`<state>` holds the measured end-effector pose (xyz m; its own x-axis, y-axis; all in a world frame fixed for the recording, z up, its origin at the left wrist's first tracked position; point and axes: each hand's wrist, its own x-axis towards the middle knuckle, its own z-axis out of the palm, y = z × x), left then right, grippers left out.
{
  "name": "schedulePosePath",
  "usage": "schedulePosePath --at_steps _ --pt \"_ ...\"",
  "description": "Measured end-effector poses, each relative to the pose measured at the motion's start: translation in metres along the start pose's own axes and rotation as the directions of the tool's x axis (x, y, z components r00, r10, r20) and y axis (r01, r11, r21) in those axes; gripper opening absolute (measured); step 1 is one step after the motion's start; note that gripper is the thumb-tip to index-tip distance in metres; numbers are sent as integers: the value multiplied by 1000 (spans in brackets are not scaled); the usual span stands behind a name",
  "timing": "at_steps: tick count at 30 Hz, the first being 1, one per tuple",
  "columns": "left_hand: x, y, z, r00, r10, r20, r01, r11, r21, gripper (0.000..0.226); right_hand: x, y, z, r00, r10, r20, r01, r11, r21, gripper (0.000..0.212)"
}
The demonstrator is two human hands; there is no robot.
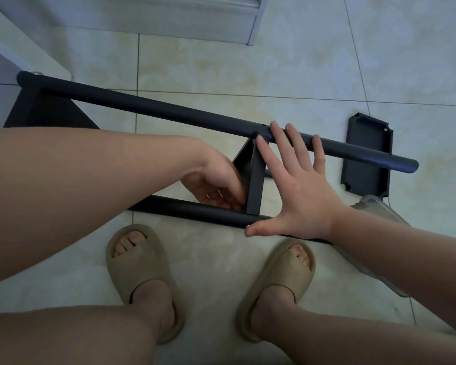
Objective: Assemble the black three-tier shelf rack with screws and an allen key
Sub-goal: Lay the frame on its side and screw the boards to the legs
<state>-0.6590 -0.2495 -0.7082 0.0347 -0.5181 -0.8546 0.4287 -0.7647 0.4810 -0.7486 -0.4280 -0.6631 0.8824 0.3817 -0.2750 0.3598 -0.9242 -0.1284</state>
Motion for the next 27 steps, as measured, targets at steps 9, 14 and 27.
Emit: schedulePosePath --at_steps 9,14,27 --pt "6 9 -6 988 -40 149 45 999 -28 20 0 0 0 1000 -2 0 2 1000 22 144" --pt "3 9 -9 985 -55 164 63 997 -45 26 0 -1 -1 1000 -1 0 1 1000 25 144" --pt "2 14 -10 987 -84 136 79 996 47 11 0 -2 -1 1000 0 8 -1 1000 20 144"
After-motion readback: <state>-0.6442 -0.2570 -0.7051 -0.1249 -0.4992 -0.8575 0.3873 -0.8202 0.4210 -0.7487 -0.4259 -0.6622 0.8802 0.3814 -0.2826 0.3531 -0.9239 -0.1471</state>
